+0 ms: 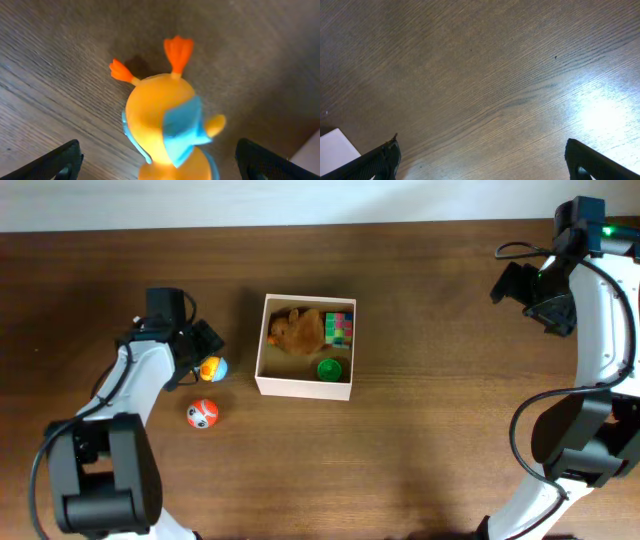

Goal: Pack container
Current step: 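Move the left gripper over the orange-blue duck toy and lower, then close the left gripper on the duck toy and lift it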

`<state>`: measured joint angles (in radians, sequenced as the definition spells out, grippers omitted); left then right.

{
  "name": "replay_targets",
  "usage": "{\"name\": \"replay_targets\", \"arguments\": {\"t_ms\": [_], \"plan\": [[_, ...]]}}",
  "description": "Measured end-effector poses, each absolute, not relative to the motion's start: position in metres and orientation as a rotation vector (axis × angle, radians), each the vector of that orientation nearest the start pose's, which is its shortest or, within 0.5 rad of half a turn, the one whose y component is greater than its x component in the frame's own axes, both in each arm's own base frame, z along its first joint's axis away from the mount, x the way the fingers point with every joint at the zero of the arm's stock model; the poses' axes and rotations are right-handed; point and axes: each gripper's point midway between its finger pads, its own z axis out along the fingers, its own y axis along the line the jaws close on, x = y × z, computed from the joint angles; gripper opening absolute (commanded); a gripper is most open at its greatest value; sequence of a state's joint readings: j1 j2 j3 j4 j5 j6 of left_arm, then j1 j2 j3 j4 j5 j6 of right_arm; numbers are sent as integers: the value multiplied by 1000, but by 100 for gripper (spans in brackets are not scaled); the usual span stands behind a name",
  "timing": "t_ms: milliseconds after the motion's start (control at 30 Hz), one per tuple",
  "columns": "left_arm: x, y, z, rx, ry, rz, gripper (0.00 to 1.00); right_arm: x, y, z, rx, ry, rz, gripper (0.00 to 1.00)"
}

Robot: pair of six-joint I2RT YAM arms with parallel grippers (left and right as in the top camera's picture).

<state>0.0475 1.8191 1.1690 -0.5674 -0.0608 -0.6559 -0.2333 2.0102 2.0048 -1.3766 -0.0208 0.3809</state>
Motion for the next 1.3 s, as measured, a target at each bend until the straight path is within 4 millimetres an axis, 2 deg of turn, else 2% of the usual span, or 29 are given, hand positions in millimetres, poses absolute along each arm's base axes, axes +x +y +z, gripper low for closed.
{"name": "replay_targets", "arguments": {"t_ms": [133,200,233,333,367,533,800,1300], "plan": [[395,29,21,-988,2656,-48,99,413,-94,170,891,2817,51,99],[392,29,12,-1001,2679,-38,83,413,-94,170,890,2817,51,99],[391,29,10,-1008,2685,-37,68,413,-94,170,890,2817,51,99],[391,27,8,-1017,2690,-51,33,413,-94,170,891,2817,51,99],[392,26,8,-1017,2688,-59,27,413,-94,170,890,2817,51,99],[393,24,9,-1011,2692,-68,26,413,-94,170,890,2817,51,99],[398,22,16,-939,2713,-82,16,413,-94,170,890,2817,51,99],[418,17,66,-781,2759,-109,11,413,-94,170,890,2817,51,99]]}}
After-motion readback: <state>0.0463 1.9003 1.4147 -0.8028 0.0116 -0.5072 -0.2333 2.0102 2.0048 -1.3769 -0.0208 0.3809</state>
